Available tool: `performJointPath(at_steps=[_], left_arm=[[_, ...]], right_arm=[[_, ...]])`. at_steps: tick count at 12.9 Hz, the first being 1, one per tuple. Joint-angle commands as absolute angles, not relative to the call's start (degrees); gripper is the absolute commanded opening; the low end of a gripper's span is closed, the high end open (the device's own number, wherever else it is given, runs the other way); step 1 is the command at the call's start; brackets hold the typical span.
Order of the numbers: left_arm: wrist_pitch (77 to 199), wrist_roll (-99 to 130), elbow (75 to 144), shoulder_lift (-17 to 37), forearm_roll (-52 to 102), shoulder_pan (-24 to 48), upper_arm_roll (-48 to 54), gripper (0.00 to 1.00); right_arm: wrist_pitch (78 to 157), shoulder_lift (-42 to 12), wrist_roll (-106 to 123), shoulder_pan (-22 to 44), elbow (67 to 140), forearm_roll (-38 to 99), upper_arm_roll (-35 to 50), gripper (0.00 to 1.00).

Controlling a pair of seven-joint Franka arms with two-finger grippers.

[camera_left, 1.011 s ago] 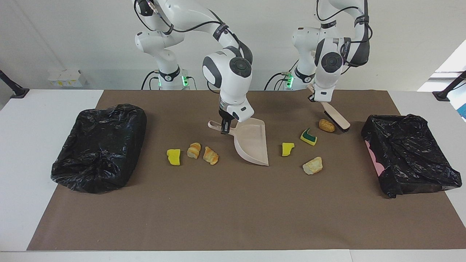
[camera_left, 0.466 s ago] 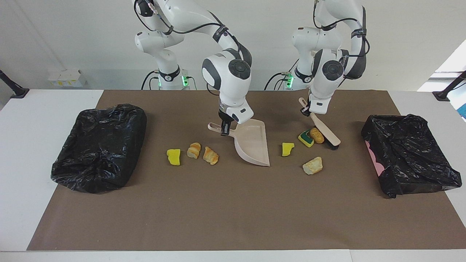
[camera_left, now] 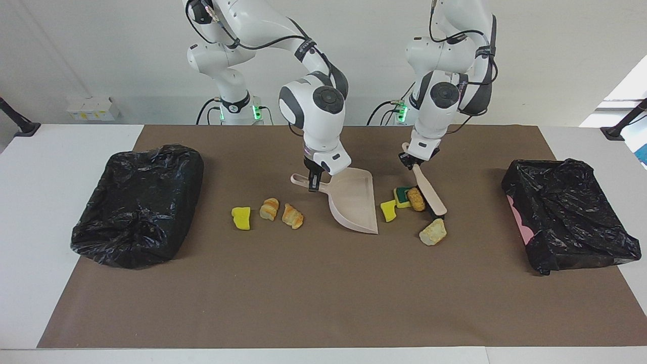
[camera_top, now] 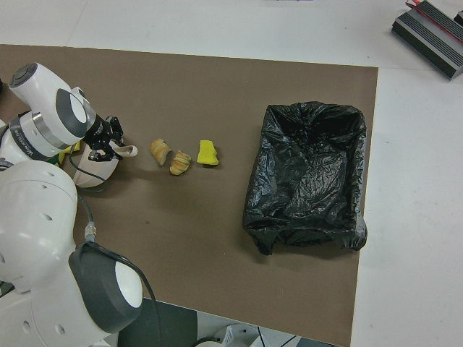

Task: Sweep and dump trash in bin
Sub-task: 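Sweep the sponges and crusts into the dustpan with the left gripper's brush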

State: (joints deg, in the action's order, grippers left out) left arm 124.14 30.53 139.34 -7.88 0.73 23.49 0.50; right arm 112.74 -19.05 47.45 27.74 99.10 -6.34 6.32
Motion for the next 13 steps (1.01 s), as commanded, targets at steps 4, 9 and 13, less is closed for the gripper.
performJointPath(at_steps=[4,9,13], left_arm=[[126.0,22.8,138.6,-7.1,4.1,34.7,-0.1,0.00],[126.1,21.7,133.2,-4.8,11.1,37.4,0.1,0.00],[113.2,21.4,122.4,-5.1,11.2,32.9,-0.9,0.00]], right_arm=[[118.7,-18.7,46.8,26.8,103.0,-1.7,6.8,0.00],[118.4,-18.5,47.3,25.8,103.4,-1.8,6.8,0.00],[118.3,-18.8,47.3,25.7,102.6,-2.7,6.8,0.00]])
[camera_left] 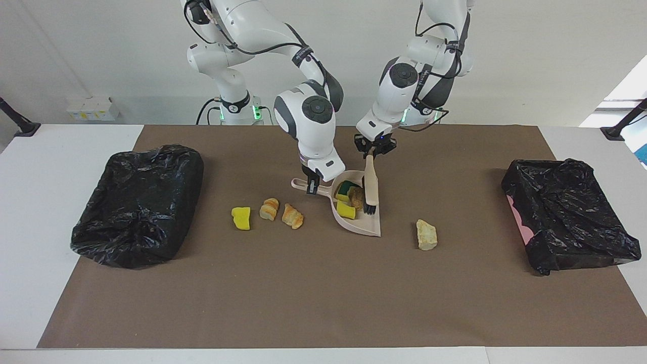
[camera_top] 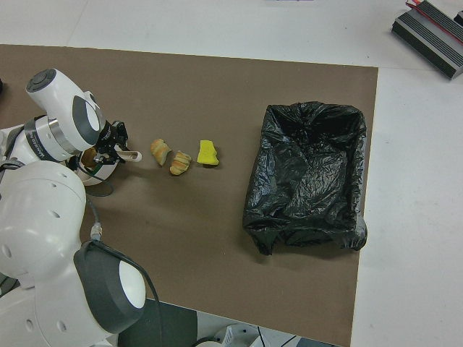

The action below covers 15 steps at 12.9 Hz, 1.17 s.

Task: Sweep and dump trash in bin
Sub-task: 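Sweep the sponges and crusts into the dustpan with the left gripper's brush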

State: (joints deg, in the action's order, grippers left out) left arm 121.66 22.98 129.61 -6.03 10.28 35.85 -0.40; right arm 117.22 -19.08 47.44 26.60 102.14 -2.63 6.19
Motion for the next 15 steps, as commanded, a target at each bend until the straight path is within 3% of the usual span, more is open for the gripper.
performJointPath(at_steps=[1,4,9,15], left_arm=[[110.5,21.0,120.4,-4.4,11.2,30.7,-0.9,0.00],[110.4,11.5,119.8,-2.9,9.1,23.2,-1.1,0.00],[110.5,-4.2,110.8,6.8,0.2,11.7,-1.1,0.00],[116.1,-17.4,110.1,12.6,-3.3,7.4,-1.0,0.00]], right_arm=[[117.8,-18.7,47.3,25.6,102.3,-2.7,6.8,0.00],[116.3,-18.8,47.0,25.6,101.1,-3.0,6.7,0.00],[116.0,-18.7,46.8,26.3,101.2,-4.7,6.7,0.00],[115.5,-18.4,46.4,26.5,101.5,-4.8,6.7,0.00]])
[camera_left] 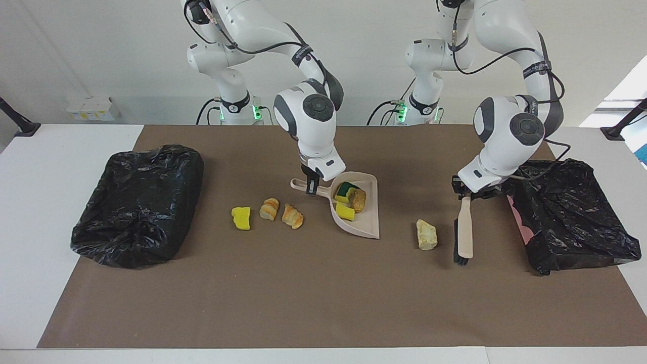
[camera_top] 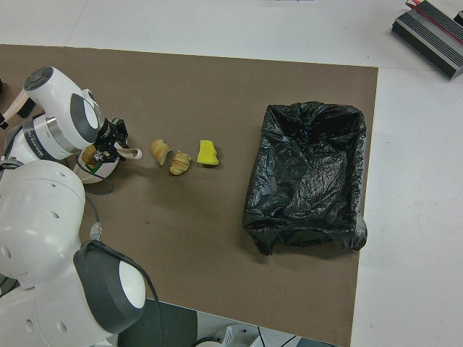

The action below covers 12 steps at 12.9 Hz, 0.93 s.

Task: Sweep and dump trash in bin
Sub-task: 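Sweep the sponges and crusts into the dustpan with the left gripper's brush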

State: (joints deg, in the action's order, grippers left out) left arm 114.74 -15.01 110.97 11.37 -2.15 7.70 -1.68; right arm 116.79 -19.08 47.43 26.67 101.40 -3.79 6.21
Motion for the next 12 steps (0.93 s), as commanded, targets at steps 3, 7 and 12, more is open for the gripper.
performJointPath(at_steps=[3,7,12], left_arm=[[116.3,-22.8,112.2,11.9,-3.3,6.4,-1.0,0.00],[115.8,-22.0,117.3,8.7,-2.6,10.4,-0.4,0.00],[116.2,-21.4,126.5,2.7,3.0,21.1,-0.4,0.00]], right_arm=[[115.5,-18.3,46.2,26.6,101.7,-4.8,6.7,0.00],[115.6,-18.4,45.6,26.5,101.6,-4.8,6.7,0.00],[115.6,-18.4,44.7,25.8,102.1,-4.7,6.7,0.00]])
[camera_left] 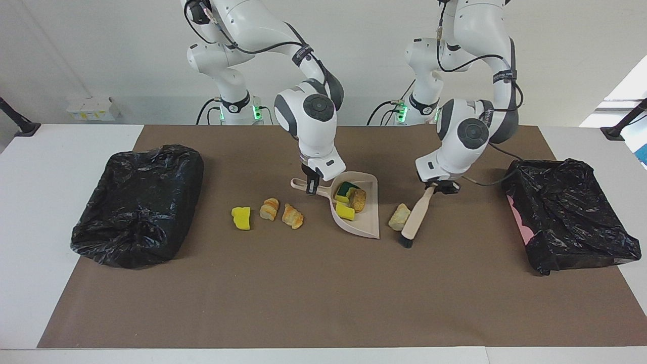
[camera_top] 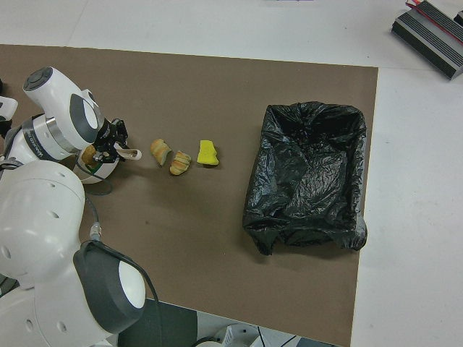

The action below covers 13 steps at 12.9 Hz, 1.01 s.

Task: Sweep and dump trash in bin
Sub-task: 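Sweep the sponges and crusts into the dustpan with the left gripper's brush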

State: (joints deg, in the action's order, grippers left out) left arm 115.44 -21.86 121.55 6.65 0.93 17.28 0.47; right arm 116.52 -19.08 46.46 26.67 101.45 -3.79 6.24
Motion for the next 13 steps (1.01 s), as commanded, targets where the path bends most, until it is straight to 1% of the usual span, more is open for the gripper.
performJointPath(at_steps=[1,3,4,6,13], left_arm=[[116.3,-19.2,127.8,1.9,3.7,23.2,-0.4,0.00],[116.1,-16.9,128.8,0.8,5.3,26.4,-0.3,0.00],[116.4,-14.6,128.7,0.9,9.0,27.4,-0.4,0.00],[116.8,-5.6,128.0,1.1,11.9,29.4,-0.4,0.00],[116.7,20.1,124.4,2.4,10.6,30.2,-0.5,0.00]], right_arm=[[115.6,-18.3,44.8,25.7,102.6,-4.7,6.7,0.00],[115.3,-18.1,45.1,25.2,103.0,-4.7,6.8,0.00],[115.2,-18.0,45.5,25.2,102.9,-4.7,6.8,0.00],[115.1,-18.0,47.0,25.1,102.9,-4.7,6.8,0.00],[113.3,-15.6,59.1,22.4,102.9,-3.5,6.8,0.00]])
